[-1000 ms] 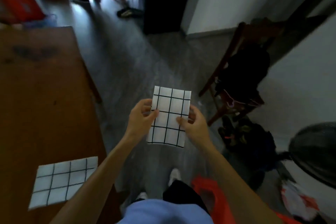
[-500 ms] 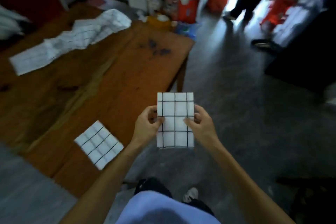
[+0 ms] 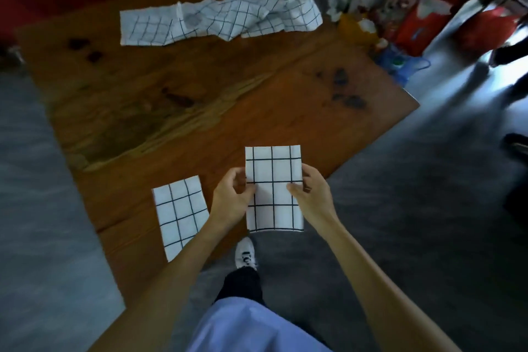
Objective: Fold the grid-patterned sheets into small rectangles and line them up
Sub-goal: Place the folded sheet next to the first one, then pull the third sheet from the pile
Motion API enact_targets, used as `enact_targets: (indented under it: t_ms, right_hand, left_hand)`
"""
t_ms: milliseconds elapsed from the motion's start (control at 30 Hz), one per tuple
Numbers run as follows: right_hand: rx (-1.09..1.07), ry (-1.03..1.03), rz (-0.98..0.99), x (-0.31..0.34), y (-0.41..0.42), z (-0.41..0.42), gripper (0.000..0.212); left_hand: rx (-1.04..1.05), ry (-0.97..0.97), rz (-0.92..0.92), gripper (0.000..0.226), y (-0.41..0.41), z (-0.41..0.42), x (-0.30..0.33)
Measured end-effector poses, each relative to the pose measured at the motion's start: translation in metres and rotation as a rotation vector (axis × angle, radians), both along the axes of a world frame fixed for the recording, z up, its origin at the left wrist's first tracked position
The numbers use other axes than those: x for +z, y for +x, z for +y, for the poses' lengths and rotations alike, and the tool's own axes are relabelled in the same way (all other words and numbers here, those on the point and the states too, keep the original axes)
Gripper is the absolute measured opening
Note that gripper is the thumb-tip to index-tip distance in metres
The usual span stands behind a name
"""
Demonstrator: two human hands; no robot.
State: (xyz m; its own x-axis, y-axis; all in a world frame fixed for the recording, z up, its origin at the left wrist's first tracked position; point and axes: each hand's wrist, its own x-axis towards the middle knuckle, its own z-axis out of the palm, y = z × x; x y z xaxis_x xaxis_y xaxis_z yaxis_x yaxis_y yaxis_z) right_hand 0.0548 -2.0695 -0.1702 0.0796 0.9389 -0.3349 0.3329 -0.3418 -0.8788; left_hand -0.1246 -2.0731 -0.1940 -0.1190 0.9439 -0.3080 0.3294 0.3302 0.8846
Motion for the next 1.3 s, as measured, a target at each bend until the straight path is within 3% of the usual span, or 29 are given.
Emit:
enact_targets:
  t_ms: [233, 500, 633, 933, 1100, 1300]
  right_hand:
    - [0.08, -0.175, -0.125, -0.042, -0.022, 0.081, 0.048]
    - [0.162, -0.253, -0.397, -0.065, -0.012, 0.096, 0.055]
    - [0.237, -0.142, -0.392, -0.044, -0.008, 0.098, 0.047]
    - [0.553, 0.279, -0.244, 0.049, -0.038, 0.083, 0.033]
    - [0.704, 0.409, -0.17, 0.094, -0.082, 0.054, 0.032]
    - [0.874, 0.602, -0.204, 0.129, -0.157, 0.012, 0.036]
  left_hand:
    - [0.067, -0.136, 0.075, 0.049, -0.017, 0.054, -0.039]
    - [0.113, -0.274, 0.133, 0.046, -0.016, 0.061, -0.054]
    - [0.165, -0.24, 0.148, 0.038, -0.015, 0.055, -0.029]
    - [0.278, 0.093, 0.401, 0.027, -0.034, -0.005, 0.078]
    - [0.324, 0.202, 0.602, 0.037, -0.065, -0.059, 0.13]
    - [0.416, 0.19, 0.741, 0.059, -0.137, -0.118, 0.162]
